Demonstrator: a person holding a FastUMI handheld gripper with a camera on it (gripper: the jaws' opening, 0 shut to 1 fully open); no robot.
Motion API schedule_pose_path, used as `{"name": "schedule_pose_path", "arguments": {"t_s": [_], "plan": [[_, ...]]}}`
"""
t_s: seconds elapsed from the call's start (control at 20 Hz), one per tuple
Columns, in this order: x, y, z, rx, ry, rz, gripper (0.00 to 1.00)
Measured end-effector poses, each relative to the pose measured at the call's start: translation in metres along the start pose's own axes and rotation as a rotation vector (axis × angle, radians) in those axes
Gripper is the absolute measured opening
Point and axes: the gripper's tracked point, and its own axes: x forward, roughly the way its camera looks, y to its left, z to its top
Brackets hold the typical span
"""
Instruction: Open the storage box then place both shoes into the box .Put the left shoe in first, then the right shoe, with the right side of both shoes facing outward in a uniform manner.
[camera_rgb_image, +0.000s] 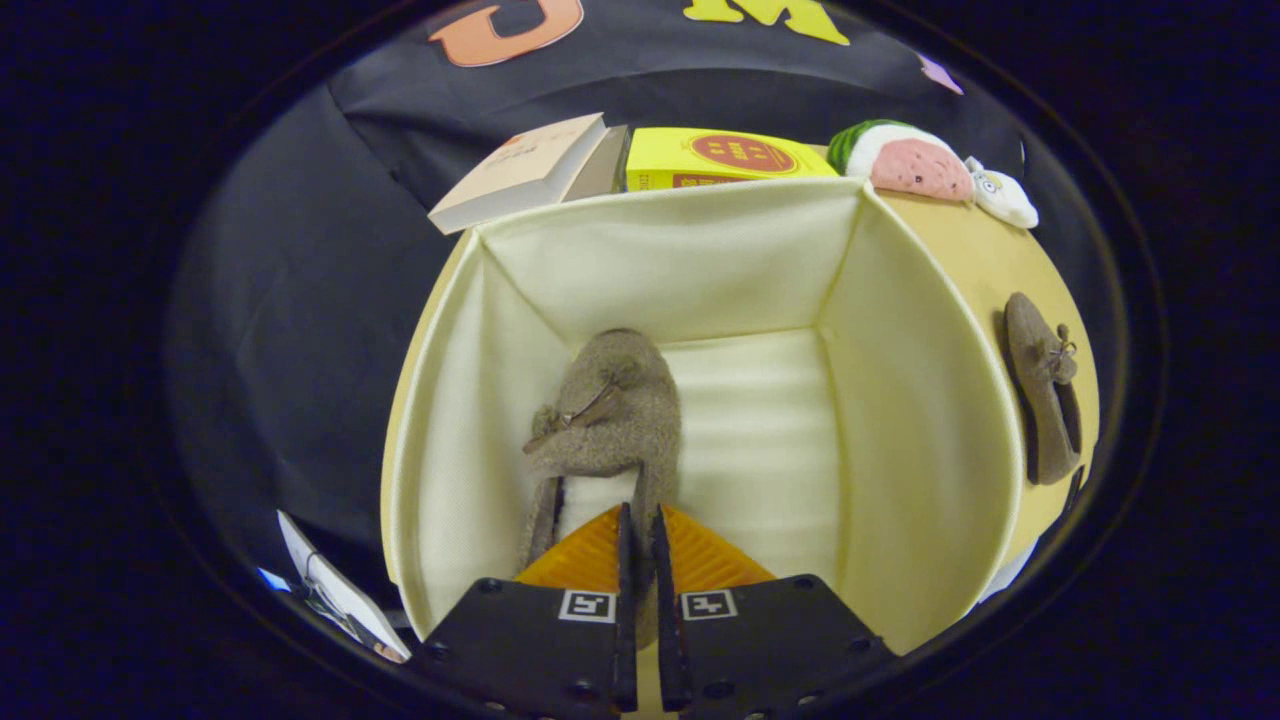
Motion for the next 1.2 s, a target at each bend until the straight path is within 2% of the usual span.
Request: {"name": "schedule_pose_path", "arguments": {"t_s": [0.05,0.15,0.2,0.4,0.5,0.7,0.85,1.2], "plan": [[-0.004,-0.001,0.002,-0.005,-0.008,0.016,0.09],[-0.014,-0.004,0.005,-0.020,-0.017,0.034,0.22],[-0.022,-0.008,0.005,-0.031,-0.023,0.042,0.32],[-0.063,-0.025,0.024,-0.093,-0.106,0.050,0.85],[-0.090,-0.036,0.030,-0.121,-0.134,0.057,0.97],[-0.137,-0.077,0.045,-0.145,-0.196,0.052,0.96],[-0.158,-0.132,0.053,-0.165,-0.241,-0.007,0.96],[-0.139,-0.287,0.052,-0.132,-0.210,-0.171,0.96]]}}
